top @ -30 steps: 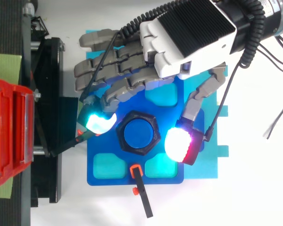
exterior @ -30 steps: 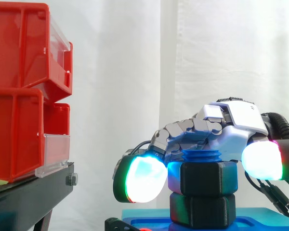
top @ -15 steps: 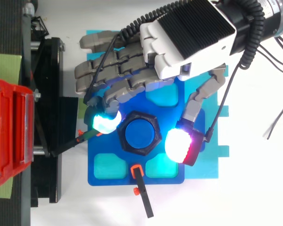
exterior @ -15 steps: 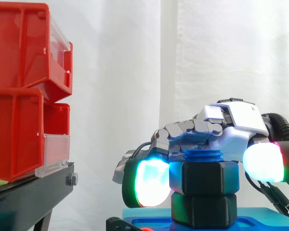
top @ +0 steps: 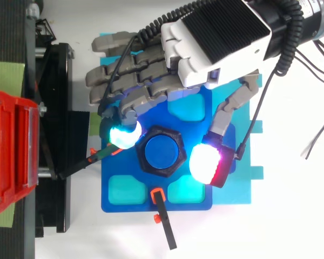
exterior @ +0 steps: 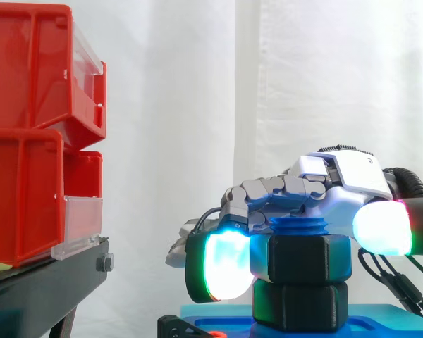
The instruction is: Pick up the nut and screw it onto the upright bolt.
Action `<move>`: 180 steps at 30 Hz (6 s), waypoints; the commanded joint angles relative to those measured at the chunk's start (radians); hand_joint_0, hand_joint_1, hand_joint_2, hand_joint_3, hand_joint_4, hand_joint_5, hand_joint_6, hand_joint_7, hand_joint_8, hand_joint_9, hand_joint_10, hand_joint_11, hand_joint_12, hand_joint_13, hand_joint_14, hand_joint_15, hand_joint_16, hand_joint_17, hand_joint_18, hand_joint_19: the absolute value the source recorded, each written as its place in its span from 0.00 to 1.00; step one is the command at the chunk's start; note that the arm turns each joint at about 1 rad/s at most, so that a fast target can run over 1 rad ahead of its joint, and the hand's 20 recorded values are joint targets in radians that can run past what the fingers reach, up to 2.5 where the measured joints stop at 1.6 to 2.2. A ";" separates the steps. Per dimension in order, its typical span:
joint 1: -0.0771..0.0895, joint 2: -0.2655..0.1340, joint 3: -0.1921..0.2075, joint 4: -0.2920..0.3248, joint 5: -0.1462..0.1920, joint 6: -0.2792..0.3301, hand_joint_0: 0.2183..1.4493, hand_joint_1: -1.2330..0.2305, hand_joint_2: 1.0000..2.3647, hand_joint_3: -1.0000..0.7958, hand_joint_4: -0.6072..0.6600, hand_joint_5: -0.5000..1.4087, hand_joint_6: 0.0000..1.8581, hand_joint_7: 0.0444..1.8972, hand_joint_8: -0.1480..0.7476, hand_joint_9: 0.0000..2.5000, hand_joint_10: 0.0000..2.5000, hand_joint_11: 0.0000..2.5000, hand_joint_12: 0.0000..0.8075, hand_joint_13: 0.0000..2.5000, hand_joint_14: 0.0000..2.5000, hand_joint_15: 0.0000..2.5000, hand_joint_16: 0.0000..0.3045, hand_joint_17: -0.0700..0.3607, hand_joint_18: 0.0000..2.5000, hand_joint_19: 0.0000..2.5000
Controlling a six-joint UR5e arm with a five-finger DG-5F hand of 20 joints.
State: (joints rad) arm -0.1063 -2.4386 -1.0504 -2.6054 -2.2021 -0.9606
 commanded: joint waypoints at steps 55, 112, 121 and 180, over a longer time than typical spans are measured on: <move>-0.030 0.087 0.098 -0.176 -0.077 -0.075 0.12 0.58 0.00 0.28 0.63 0.17 0.27 0.35 0.46 0.20 0.00 0.00 0.46 0.08 0.00 0.00 0.17 0.43 0.00 0.00; 0.051 0.725 -0.614 -0.280 0.888 0.597 0.17 0.63 0.00 0.28 0.73 0.11 0.27 0.27 0.56 0.00 0.00 0.00 0.55 0.00 0.00 0.00 0.22 0.52 0.00 0.00; 0.053 0.725 -0.614 -0.294 0.888 0.586 0.16 0.62 0.00 0.28 0.65 0.12 0.27 0.32 0.52 0.00 0.00 0.00 0.55 0.00 0.00 0.00 0.23 0.52 0.00 0.00; 0.053 0.725 -0.612 -0.294 0.886 0.586 0.20 0.60 0.00 0.28 0.70 0.14 0.27 0.36 0.47 0.00 0.00 0.00 0.49 0.00 0.00 0.00 0.19 0.47 0.00 0.00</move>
State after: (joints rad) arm -0.0545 -1.7135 -1.6630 -2.8992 -1.3160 -0.3743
